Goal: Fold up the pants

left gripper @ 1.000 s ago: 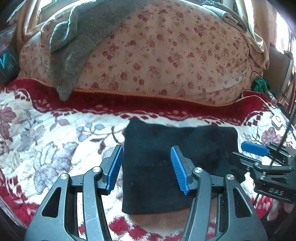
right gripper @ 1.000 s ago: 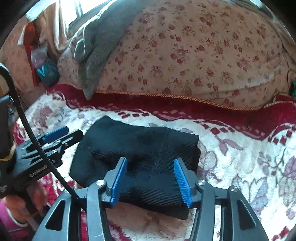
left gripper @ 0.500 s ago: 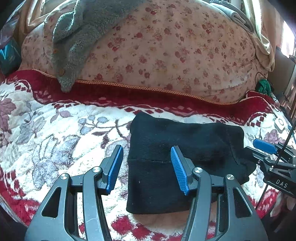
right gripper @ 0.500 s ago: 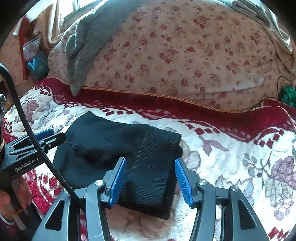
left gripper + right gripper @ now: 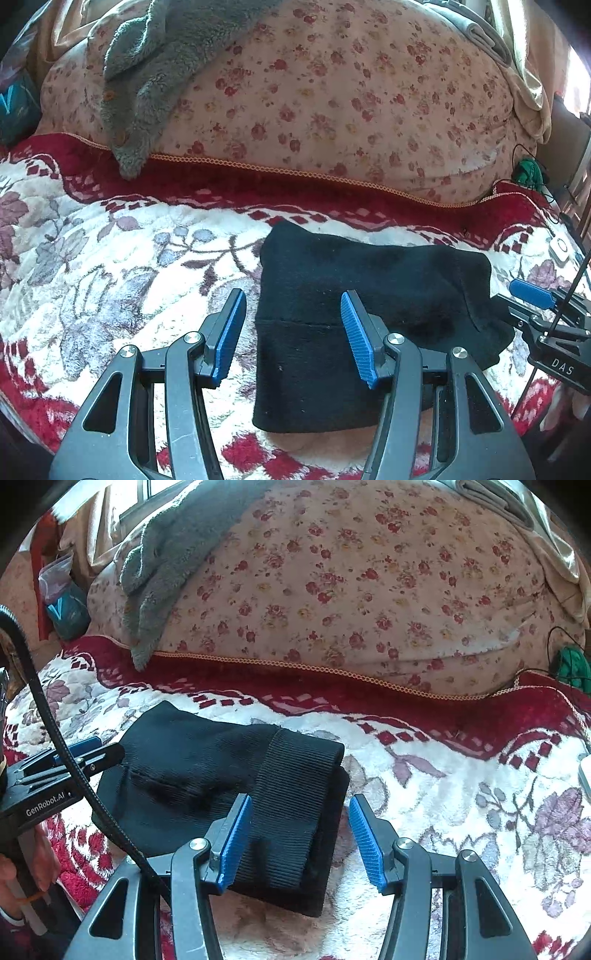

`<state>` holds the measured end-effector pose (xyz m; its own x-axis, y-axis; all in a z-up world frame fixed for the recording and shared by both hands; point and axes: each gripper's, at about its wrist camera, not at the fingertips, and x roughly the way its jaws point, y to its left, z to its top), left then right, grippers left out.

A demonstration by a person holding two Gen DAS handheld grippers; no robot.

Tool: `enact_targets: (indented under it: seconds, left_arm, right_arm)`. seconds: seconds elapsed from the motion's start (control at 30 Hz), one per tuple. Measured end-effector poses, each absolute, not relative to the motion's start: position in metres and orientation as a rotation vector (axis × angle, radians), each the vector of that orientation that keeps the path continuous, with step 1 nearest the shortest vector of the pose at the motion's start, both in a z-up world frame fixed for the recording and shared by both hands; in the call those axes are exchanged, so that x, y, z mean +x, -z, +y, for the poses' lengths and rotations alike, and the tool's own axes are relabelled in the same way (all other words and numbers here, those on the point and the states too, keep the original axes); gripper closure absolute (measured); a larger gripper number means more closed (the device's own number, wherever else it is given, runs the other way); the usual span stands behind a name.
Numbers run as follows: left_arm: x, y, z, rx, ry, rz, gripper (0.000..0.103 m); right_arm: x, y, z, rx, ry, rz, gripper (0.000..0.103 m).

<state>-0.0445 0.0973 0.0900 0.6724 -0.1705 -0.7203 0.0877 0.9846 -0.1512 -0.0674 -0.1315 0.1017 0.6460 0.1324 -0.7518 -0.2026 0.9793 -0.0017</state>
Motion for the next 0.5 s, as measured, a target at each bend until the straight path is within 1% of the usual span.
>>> enact_targets:
  seconds: [0.5]
  left_arm:
    - [-0.0413,-0.0858,0.0990,-0.116,0.150,0.836,0.050]
  right_arm:
    - [-0.0641,-0.1018,-0.1321,-0.096,-0.194,0.847,0.050]
